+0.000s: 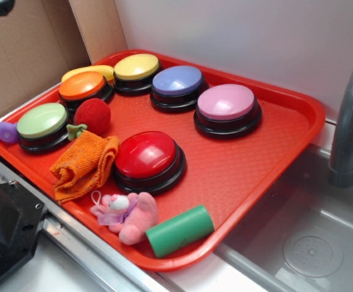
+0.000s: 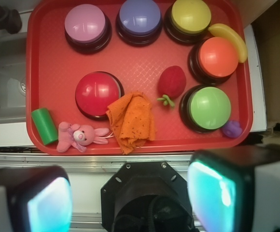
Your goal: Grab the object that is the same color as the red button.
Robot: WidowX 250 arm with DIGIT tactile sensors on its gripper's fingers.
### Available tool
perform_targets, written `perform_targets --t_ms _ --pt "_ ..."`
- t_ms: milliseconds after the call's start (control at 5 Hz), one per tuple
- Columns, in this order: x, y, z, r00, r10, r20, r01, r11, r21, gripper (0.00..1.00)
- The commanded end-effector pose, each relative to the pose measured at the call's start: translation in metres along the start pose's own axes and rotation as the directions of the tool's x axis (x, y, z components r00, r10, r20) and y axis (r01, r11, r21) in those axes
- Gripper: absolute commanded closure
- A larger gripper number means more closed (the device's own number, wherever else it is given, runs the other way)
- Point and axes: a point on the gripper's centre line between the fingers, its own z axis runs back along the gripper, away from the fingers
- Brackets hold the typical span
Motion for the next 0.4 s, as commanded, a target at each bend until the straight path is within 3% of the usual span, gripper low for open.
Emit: perform_targets --t_ms 0,200 --pt "0.000 0.000 0.000 1.000 0.000 0.000 0.000 1.000 0.000 0.00" --pt "0.012 0.008 -0.017 1.000 -0.008 0.026 0.006 0.998 0.061 0.00"
